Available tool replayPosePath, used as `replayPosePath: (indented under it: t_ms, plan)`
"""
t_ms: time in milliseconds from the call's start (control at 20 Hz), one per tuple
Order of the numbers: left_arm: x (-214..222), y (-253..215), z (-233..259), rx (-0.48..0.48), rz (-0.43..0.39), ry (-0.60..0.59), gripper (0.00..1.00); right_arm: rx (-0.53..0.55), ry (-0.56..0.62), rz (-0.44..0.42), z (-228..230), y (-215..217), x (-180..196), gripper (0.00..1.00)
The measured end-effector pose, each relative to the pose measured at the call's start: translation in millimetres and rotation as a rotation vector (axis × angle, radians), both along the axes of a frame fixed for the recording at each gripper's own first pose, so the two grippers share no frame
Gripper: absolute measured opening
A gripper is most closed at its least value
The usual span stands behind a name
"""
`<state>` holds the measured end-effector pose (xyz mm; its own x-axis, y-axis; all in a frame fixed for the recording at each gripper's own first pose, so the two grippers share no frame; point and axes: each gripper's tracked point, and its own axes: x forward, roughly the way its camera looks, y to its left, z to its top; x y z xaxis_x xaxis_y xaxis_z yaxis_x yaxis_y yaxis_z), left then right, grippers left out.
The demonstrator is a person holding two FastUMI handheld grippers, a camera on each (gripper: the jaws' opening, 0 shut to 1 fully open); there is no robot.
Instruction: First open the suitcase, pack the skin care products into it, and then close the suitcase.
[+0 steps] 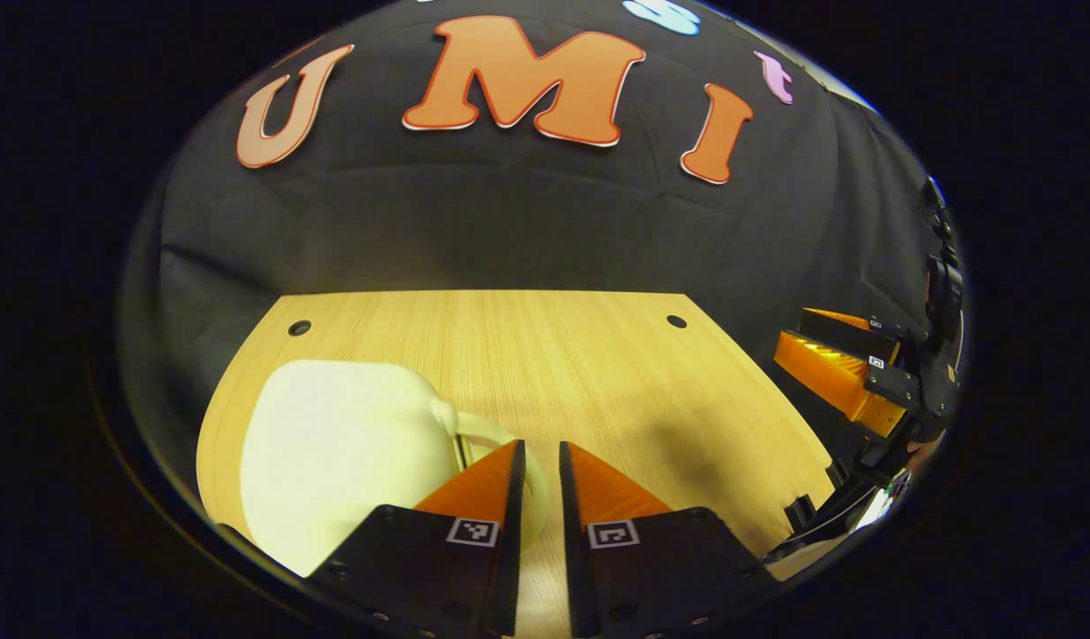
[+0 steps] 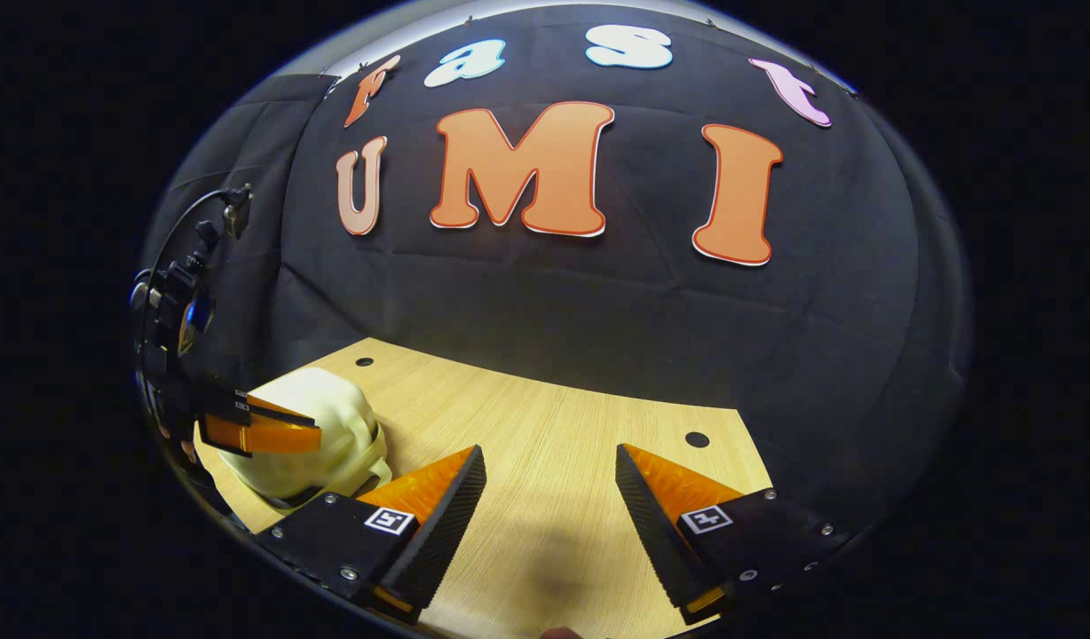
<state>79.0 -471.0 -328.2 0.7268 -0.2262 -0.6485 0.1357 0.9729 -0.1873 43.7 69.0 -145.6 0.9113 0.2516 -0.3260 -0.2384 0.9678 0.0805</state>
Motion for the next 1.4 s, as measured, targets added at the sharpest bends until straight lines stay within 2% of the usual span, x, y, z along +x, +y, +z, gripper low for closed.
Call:
replayPosePath:
  t_ms: [50,100,150,250,300,500,600,800,1000,1150,1400]
  plan:
    - [1,-3,2,0.013,-0.007,-0.015,0.26,-0.006,-0.001,-0.002,0,-1,1,0.94]
    - [3,-6,6,0.024,-0.018,-0.036,0.36,-0.009,-0.005,-0.002,2,-1,1,0.94]
    - [5,-10,10,0.031,-0.027,-0.057,0.41,-0.009,-0.013,-0.002,5,-1,2,0.94]
    - [7,-15,19,0.051,-0.041,-0.1,0.73,-0.006,-0.03,-0.002,13,0,3,0.94]
    - [8,-16,25,0.061,-0.044,-0.124,0.75,-0.006,-0.042,-0.004,18,1,4,0.94]
    - [15,-20,47,0.089,-0.024,-0.226,1.0,0.003,-0.084,-0.022,35,2,7,0.94]
    - [17,-17,63,0.1,-0.003,-0.276,0.99,0.008,-0.105,-0.037,43,2,9,0.94]
    - [26,-4,111,0.08,0.069,-0.448,0.99,-0.016,-0.187,-0.043,67,8,8,0.94]
    - [29,10,141,0.081,0.114,-0.532,0.99,-0.003,-0.232,-0.032,84,21,4,0.93]
    - [28,11,153,0.067,0.11,-0.563,0.99,0.002,-0.243,-0.046,87,20,2,0.93]
    - [30,18,160,0.103,0.077,-0.588,0.99,0.002,-0.234,-0.075,89,18,0,0.93]
